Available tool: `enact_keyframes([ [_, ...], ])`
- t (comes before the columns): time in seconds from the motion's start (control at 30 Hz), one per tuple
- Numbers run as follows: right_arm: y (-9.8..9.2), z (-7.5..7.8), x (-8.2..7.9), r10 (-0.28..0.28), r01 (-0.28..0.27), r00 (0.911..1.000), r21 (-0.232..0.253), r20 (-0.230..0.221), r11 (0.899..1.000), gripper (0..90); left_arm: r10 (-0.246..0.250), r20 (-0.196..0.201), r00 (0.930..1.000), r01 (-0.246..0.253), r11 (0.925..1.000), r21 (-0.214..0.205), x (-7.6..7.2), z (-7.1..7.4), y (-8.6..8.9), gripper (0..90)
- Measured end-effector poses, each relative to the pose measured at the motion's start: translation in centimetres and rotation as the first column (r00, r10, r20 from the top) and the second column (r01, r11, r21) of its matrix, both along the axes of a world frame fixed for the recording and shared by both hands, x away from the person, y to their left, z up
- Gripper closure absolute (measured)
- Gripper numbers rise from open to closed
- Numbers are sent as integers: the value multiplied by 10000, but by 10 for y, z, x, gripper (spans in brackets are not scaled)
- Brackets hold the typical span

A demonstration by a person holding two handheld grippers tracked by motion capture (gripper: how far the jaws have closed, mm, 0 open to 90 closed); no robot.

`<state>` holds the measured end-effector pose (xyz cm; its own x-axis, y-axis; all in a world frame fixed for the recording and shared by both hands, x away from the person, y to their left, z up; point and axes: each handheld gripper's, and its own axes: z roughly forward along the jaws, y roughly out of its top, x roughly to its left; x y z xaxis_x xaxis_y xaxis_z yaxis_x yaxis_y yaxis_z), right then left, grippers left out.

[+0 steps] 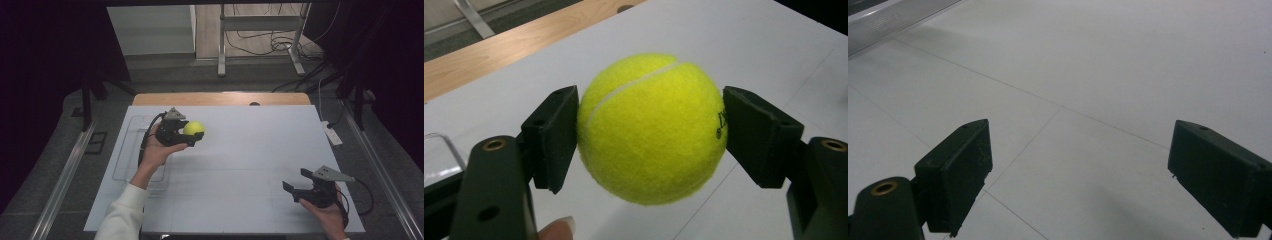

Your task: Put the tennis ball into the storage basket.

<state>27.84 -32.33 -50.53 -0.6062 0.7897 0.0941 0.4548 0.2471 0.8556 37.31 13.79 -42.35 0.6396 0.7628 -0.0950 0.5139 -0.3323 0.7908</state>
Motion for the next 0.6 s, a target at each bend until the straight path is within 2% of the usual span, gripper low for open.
enact_keyframes([
  [0.6, 0, 1, -1, 22, -22, 10000, 37, 33, 10000, 109, 611, 71, 9981, -612, 9981, 80, 4, 9, 16, 272],
])
